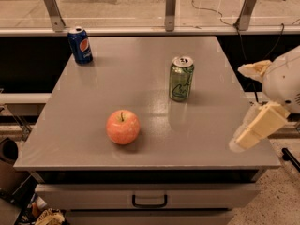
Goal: Move apple near pepsi can
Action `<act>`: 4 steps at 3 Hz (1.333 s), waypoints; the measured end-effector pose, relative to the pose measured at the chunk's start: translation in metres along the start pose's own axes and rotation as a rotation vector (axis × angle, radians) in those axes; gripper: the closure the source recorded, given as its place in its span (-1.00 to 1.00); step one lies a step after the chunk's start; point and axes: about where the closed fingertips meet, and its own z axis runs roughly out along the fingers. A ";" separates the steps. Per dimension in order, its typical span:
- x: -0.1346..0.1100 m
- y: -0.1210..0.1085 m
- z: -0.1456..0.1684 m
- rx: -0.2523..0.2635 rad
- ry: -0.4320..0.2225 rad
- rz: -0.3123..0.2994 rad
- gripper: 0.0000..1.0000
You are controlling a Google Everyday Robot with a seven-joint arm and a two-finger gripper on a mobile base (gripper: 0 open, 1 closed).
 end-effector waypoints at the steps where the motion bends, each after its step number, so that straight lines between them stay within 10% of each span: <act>1: -0.006 0.008 0.032 -0.034 -0.129 -0.001 -1.00; 4: -0.032 0.030 0.071 -0.147 -0.295 -0.025 -1.00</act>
Offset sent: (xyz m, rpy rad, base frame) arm 0.0053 0.0655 -0.0701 0.3092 0.0356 0.1574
